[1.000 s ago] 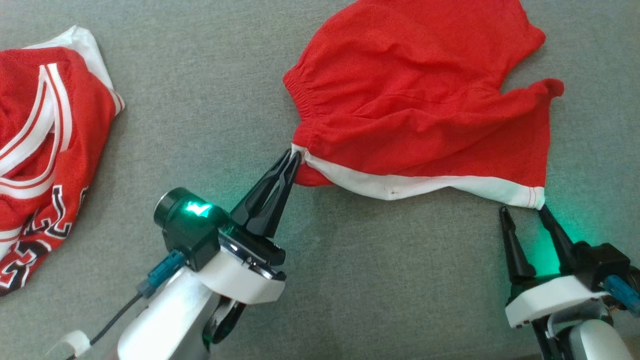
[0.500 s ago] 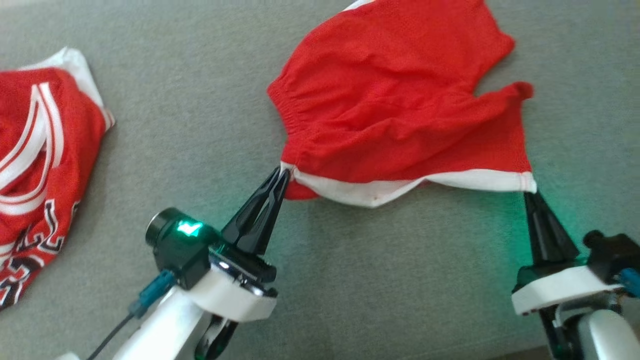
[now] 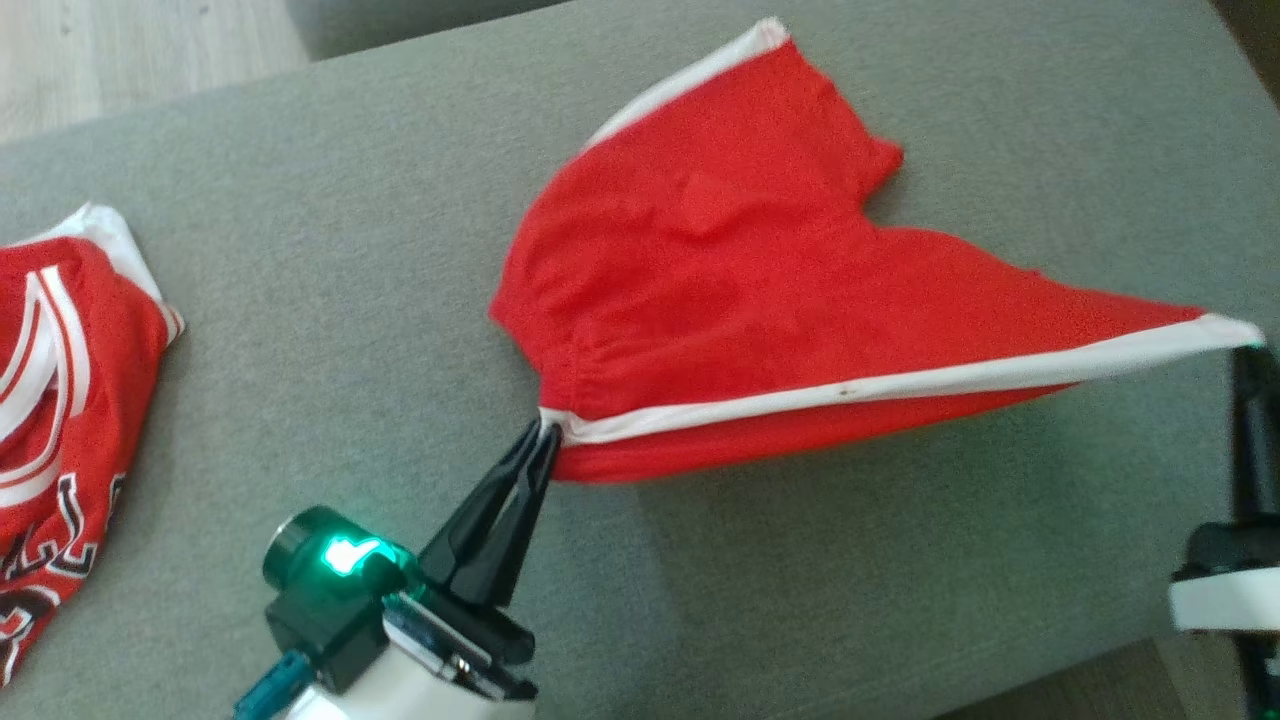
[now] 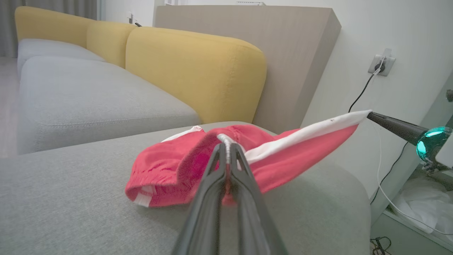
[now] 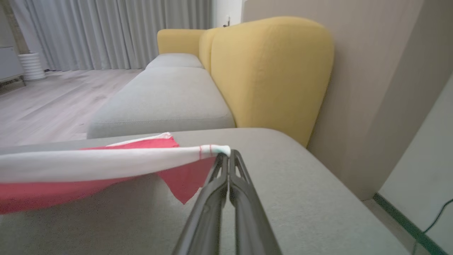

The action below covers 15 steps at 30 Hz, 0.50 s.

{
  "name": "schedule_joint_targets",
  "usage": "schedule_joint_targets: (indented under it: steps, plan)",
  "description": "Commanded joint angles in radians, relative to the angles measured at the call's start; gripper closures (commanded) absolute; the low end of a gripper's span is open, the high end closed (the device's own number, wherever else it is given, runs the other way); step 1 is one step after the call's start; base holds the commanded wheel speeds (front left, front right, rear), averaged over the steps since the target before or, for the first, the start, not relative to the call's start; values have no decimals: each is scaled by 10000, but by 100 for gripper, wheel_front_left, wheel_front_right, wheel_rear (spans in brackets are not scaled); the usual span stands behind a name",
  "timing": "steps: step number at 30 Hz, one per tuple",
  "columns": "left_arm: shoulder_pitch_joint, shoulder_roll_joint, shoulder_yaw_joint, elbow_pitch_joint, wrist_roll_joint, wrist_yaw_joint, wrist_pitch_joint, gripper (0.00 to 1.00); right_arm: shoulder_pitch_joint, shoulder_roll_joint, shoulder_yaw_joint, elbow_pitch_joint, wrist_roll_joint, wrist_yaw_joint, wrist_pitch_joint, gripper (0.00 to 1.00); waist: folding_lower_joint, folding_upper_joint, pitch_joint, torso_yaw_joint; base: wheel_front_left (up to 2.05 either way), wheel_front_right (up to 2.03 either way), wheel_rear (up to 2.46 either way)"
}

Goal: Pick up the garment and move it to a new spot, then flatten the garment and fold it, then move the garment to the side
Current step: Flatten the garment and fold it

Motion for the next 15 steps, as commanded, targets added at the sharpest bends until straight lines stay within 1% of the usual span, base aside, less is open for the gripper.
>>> schedule_joint_targets:
  steps: [1,4,8,9,12,15]
  plan:
    - [-43,283,329,-587,-94,112,137,100,-37,-196,-41,-753,-110,67,229,100,2,0,-78,-90,0,0,0]
    - [91,341,216,-1058,-224,151,498,100,-108,-209,-116,-1370,-241,67,725,100,2,0,-79,-29,0,0,0]
    - [66,246,142,-1123,-467,183,858,100,-528,-227,-16,-1341,-239,67,1049,100,2,0,-45,183,0,0,0]
    - [-8,208,92,-1075,-505,153,960,100,-725,-217,24,-1218,-169,67,1134,100,2,0,-1,275,0,0,0]
    - [-335,-152,-10,-817,-823,25,1166,100,-1399,-284,88,-561,-31,67,1376,100,2,0,250,658,0,0,0]
    - [-802,-567,-27,-357,-1137,-127,1261,100,-2348,-563,269,475,214,67,1428,100,2,0,556,981,0,0,0]
